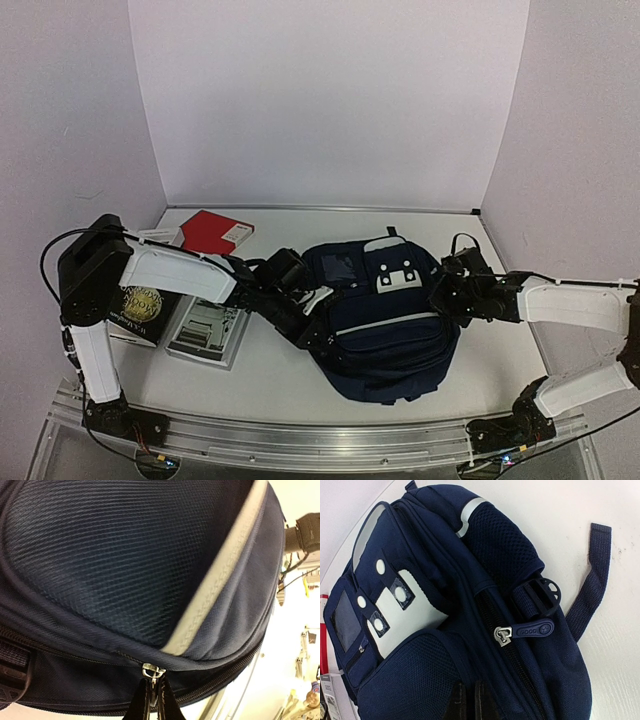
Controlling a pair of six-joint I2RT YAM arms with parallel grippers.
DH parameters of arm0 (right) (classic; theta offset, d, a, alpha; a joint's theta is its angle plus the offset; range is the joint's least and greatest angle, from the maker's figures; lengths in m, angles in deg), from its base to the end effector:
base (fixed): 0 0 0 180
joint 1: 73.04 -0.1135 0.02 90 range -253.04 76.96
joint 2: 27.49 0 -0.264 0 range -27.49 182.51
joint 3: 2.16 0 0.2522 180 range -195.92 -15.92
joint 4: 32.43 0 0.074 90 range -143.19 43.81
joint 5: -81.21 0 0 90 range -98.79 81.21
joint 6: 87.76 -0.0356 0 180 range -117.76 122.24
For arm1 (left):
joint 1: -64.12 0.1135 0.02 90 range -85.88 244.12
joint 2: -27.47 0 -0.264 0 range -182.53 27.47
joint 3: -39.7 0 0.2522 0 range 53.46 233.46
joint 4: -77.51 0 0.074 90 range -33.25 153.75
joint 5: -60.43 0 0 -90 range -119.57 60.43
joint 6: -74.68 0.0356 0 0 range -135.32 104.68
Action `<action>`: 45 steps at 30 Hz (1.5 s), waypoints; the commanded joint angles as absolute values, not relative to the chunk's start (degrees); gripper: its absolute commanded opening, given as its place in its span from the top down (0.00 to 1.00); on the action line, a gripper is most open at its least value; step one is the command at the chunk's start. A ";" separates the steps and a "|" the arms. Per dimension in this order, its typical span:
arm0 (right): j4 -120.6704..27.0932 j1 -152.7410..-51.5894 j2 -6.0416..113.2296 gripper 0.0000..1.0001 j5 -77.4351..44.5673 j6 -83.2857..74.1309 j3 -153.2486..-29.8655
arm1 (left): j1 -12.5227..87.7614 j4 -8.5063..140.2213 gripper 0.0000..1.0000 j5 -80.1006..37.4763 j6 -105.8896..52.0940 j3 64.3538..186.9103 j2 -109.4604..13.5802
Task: Pack the student bag
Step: Unzip the student bag at the center of the board.
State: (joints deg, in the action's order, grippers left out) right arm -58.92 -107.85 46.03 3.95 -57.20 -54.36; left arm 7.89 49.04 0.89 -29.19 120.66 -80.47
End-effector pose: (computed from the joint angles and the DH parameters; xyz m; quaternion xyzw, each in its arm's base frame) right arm 0.2123 0.1380 0.1944 0.2368 0.8974 0.1917 0.3192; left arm 0.1992 -0.3304 0.1640 0.4056 0.8309 -0.3699 0.0905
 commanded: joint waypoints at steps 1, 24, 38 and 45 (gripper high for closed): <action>-54.05 -107.32 44.93 1.00 14.25 -62.53 -54.56 | 4.43 40.64 1.00 2.53 -26.05 125.65 -78.79; -49.88 -110.67 45.90 0.99 16.16 -62.77 -53.66 | 1.69 56.14 0.85 4.36 -45.89 127.06 -80.22; -62.05 -115.72 32.17 0.36 3.70 -46.01 -57.59 | 12.70 60.24 0.43 7.70 -55.84 116.92 -72.65; -62.97 -133.88 38.18 0.43 3.30 -48.48 -62.58 | 14.41 64.35 0.36 4.90 -62.03 118.28 -76.80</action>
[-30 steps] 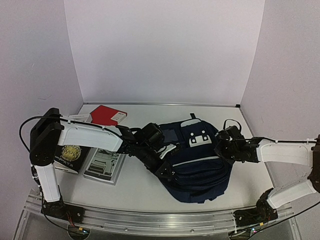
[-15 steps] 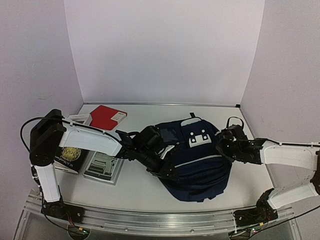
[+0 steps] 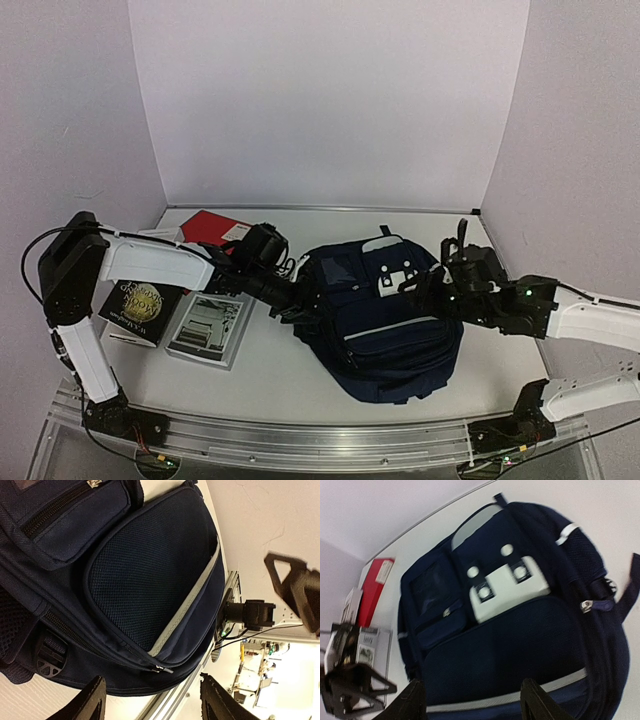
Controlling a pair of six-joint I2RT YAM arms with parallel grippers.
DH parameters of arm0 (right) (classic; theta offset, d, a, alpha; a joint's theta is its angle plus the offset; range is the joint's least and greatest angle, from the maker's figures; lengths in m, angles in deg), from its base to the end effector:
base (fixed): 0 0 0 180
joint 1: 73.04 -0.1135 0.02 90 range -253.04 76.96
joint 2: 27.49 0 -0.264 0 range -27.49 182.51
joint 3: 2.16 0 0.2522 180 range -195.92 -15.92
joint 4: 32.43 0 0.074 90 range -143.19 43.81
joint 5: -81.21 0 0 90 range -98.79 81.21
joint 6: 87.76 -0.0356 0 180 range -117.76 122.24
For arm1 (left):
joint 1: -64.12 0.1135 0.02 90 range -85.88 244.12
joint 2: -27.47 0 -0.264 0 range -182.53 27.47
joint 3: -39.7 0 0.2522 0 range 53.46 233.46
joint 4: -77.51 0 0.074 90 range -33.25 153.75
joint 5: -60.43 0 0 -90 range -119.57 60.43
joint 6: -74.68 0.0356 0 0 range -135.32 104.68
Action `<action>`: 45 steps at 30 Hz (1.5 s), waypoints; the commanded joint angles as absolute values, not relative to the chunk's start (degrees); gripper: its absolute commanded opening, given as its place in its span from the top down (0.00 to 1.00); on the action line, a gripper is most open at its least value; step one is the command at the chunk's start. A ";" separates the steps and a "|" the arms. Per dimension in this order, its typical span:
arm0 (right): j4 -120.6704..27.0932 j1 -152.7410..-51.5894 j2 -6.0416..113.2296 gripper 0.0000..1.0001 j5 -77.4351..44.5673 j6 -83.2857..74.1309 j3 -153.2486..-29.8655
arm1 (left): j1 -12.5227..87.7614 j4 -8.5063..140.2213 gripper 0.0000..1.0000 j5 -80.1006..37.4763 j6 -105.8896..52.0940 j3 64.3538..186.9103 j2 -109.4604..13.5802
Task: Pack the student bag
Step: Unzip the student bag at the center of the board.
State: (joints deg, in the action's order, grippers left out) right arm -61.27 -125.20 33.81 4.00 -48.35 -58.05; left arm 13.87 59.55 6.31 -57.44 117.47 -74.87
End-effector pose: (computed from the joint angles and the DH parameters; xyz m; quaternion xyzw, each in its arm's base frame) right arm 0.1499 0.1801 0.2601 0.0400 0.8791 0.3015 0.3670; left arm 0.2280 -0.3067 0.1970 0.1854 0.8599 -0.4715 0.0617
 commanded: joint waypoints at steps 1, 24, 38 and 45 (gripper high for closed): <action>-62.98 -136.43 39.85 0.45 3.96 -48.96 -64.10 | 14.57 65.06 0.35 4.45 -62.55 118.44 -77.25; -68.85 -147.22 65.87 0.68 6.69 -55.36 -72.25 | 15.25 52.57 0.41 -9.88 -62.44 118.14 -78.60; -70.10 -145.55 67.31 0.75 9.51 -52.85 -72.84 | 15.25 53.36 0.50 -11.20 -62.50 117.61 -82.77; -70.01 -145.55 68.59 0.82 9.61 -50.58 -73.52 | 15.30 55.42 0.64 -11.37 -63.20 117.36 -84.76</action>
